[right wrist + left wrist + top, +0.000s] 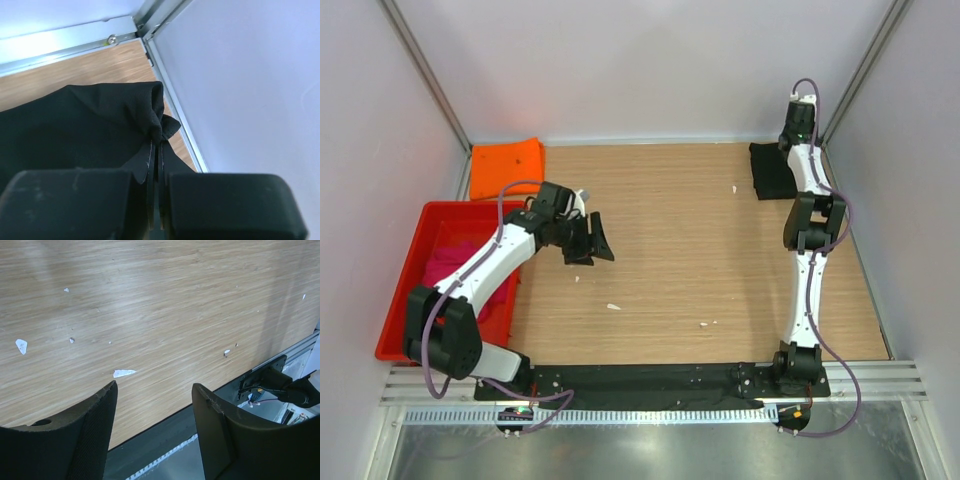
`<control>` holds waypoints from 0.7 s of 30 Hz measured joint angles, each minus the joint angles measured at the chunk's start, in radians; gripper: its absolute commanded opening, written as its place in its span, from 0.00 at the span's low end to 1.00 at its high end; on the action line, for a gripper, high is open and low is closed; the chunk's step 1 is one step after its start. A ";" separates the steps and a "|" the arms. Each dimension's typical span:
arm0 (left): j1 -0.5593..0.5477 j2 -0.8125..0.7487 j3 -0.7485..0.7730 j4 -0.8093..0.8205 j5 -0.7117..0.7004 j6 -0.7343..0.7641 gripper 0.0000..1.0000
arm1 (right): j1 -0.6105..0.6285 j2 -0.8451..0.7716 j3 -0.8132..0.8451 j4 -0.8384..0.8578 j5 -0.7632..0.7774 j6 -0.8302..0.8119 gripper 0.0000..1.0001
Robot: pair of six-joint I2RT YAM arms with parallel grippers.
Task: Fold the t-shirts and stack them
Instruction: Neatly place the folded tshirt to the corner
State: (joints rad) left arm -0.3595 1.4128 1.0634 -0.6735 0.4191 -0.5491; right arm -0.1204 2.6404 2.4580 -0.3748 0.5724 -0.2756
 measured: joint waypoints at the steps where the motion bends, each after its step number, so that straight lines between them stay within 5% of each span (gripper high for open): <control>1: 0.000 0.006 0.007 0.000 0.000 0.000 0.61 | -0.006 0.007 0.007 0.005 -0.004 0.009 0.01; 10: 0.000 0.041 0.054 -0.007 0.000 -0.032 0.61 | -0.026 0.026 -0.019 -0.005 -0.071 0.089 0.01; 21: 0.000 0.080 0.125 0.010 0.006 -0.081 0.64 | 0.110 -0.149 -0.322 -0.044 -0.179 0.225 0.01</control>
State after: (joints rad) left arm -0.3595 1.4929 1.1881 -0.6640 0.4252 -0.6300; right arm -0.0105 2.4912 2.1365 -0.4187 0.3931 -0.0505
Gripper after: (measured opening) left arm 0.632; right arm 0.045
